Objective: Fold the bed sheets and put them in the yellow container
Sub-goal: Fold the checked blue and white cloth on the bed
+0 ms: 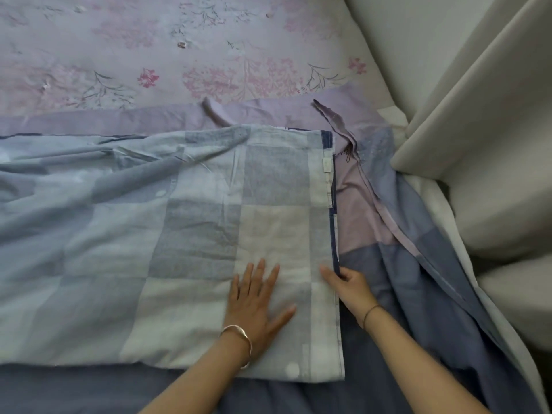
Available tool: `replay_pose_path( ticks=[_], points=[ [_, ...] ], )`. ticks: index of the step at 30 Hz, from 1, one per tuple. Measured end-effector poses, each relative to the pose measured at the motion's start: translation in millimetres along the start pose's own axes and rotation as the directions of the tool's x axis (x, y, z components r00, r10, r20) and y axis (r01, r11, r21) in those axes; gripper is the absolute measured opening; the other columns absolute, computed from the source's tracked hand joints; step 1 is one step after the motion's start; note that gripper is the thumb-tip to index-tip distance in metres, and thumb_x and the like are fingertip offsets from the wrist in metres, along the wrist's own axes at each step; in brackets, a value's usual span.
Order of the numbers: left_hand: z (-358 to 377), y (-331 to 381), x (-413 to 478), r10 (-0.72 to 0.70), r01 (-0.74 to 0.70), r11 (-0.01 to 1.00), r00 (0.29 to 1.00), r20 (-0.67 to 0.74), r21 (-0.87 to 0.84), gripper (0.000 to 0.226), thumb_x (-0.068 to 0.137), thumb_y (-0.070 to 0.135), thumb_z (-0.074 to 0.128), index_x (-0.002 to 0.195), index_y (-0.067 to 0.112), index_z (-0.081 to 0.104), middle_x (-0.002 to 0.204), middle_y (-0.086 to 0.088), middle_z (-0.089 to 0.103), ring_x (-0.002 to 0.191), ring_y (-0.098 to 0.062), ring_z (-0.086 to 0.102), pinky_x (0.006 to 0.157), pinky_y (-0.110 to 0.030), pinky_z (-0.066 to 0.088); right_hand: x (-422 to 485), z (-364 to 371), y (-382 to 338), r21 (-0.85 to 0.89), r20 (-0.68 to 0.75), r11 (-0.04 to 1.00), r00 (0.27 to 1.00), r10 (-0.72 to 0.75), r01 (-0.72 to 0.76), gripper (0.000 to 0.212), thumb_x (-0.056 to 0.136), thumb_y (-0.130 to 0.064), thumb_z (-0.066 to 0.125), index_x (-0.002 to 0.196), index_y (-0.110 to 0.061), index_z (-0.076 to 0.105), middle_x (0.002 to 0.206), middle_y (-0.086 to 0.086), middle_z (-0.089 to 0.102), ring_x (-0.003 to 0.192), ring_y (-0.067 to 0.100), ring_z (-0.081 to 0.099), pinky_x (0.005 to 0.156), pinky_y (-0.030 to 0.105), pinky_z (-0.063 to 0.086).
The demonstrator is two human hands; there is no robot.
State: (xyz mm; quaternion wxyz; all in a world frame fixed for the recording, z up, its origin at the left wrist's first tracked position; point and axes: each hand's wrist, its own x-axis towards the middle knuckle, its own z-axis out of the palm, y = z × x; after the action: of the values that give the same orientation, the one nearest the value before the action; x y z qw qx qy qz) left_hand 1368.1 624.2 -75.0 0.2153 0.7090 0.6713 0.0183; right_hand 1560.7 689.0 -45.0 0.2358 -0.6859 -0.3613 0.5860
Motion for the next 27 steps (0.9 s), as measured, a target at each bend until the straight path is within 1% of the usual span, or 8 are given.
replay_pose_path(
  ticks=[7, 11, 14, 16, 18, 21, 24, 27],
  points=[
    [-10.5, 27.0, -46.7, 0.2, -0.2, 0.979, 0.98, -0.006, -0.032, 0.121, 0.059, 0.079, 0.052, 0.147, 0.03, -0.014, 0.156, 0.0, 0.013, 0.143, -0.023, 0.015, 0.112, -0.047, 0.014, -46.1, 5.3, -19.6, 0.135, 0.198, 0.986, 0.978, 0.069, -0.097, 0.02, 0.089, -0.022, 0.063, 0.094, -0.004, 0.069, 0.091, 0.008, 0.073, 0.073, 0.012, 0.069, 0.062, 0.02, 0.055],
    [-52.5, 39.0, -32.3, 0.113, -0.182, 0.952, 0.957, -0.268, -0.246, 0.071, 0.066, 0.026, 0.057, 0.135, 0.023, 0.042, 0.111, 0.003, 0.068, 0.088, -0.015, 0.068, 0.07, -0.012, 0.044, -58.0, 11.6, -55.2, 0.243, 0.259, 0.961, 0.963, 0.07, -0.135, 0.021, 0.092, -0.025, 0.058, 0.094, -0.005, 0.064, 0.088, 0.011, 0.07, 0.069, 0.018, 0.067, 0.056, 0.025, 0.055],
    [-94.5, 38.0, -24.4, -0.084, -0.093, 0.909, 0.914, -0.397, -0.406, 0.032, 0.082, 0.032, 0.051, 0.105, 0.013, 0.063, 0.085, -0.008, 0.07, 0.075, -0.033, 0.063, 0.062, -0.031, 0.041, -56.6, 7.0, -80.0, 0.204, 0.057, 0.972, 0.99, -0.129, 0.115, 0.012, 0.097, -0.022, 0.05, 0.09, -0.012, 0.051, 0.08, 0.007, 0.06, 0.058, 0.011, 0.058, 0.045, 0.018, 0.048],
    [-115.1, 33.0, -20.1, -0.179, -0.058, 0.817, 0.92, -0.348, -0.573, 0.033, 0.086, 0.036, 0.045, 0.094, 0.006, 0.056, 0.077, -0.013, 0.062, 0.075, -0.038, 0.056, 0.064, -0.04, 0.04, -53.8, -0.8, -93.6, 0.104, 0.039, 0.928, 0.931, -0.364, 0.358, 0.013, 0.094, -0.01, 0.053, 0.103, -0.019, 0.051, 0.099, -0.001, 0.057, 0.086, 0.007, 0.055, 0.067, 0.007, 0.047],
    [-138.2, 27.2, -17.7, -0.224, -0.056, 0.723, 0.924, -0.31, -0.688, 0.031, 0.093, 0.034, 0.045, 0.097, 0.005, 0.055, 0.086, -0.009, 0.062, 0.081, -0.028, 0.058, 0.068, -0.031, 0.043, -54.0, -2.6, -104.0, -0.193, 0.284, 0.773, 0.789, -0.545, 0.604, 0.054, 0.084, -0.011, 0.068, 0.129, -0.028, 0.043, 0.129, -0.013, 0.043, 0.12, 0.0, 0.039, 0.099, 0.007, 0.031],
    [-165.3, 27.0, -16.8, -0.252, 0.004, 0.559, 0.953, -0.165, -0.829, 0.021, 0.098, 0.017, 0.045, 0.114, 0.008, 0.055, 0.1, 0.0, 0.059, 0.095, -0.012, 0.055, 0.066, -0.002, 0.039, -50.2, 8.2, -123.9, -0.468, 0.494, 0.549, 0.72, -0.487, 0.693, 0.087, 0.063, -0.054, 0.079, 0.138, -0.036, 0.039, 0.133, -0.01, 0.04, 0.125, 0.006, 0.034, 0.109, 0.026, 0.027],
    [-193.0, 21.1, -19.2, -0.239, -0.002, 0.331, 0.967, -0.086, -0.943, 0.025, 0.086, 0.02, 0.064, 0.108, 0.009, 0.057, 0.094, -0.001, 0.066, 0.094, -0.015, 0.063, 0.071, -0.007, 0.045, -43.3, 19.1, -152.9, -0.614, 0.541, 0.356, 0.704, -0.461, 0.705, 0.074, 0.047, -0.089, 0.056, 0.078, -0.022, 0.064, 0.082, -0.006, 0.056, 0.08, 0.012, 0.049, 0.081, 0.032, 0.039],
    [-219.4, 12.6, -17.4, -0.101, -0.054, 0.608, 0.984, -0.145, -0.792, 0.052, 0.059, 0.033, 0.084, 0.103, 0.021, 0.059, 0.095, 0.01, 0.066, 0.085, 0.004, 0.061, 0.068, -0.006, 0.045, -41.3, 21.6, -171.6, -0.723, 0.601, 0.122, 0.706, -0.375, 0.68, 0.049, 0.062, -0.066, 0.072, 0.086, -0.023, 0.068, 0.105, -0.001, 0.056, 0.1, 0.019, 0.047, 0.095, 0.035, 0.036]
  ],
)
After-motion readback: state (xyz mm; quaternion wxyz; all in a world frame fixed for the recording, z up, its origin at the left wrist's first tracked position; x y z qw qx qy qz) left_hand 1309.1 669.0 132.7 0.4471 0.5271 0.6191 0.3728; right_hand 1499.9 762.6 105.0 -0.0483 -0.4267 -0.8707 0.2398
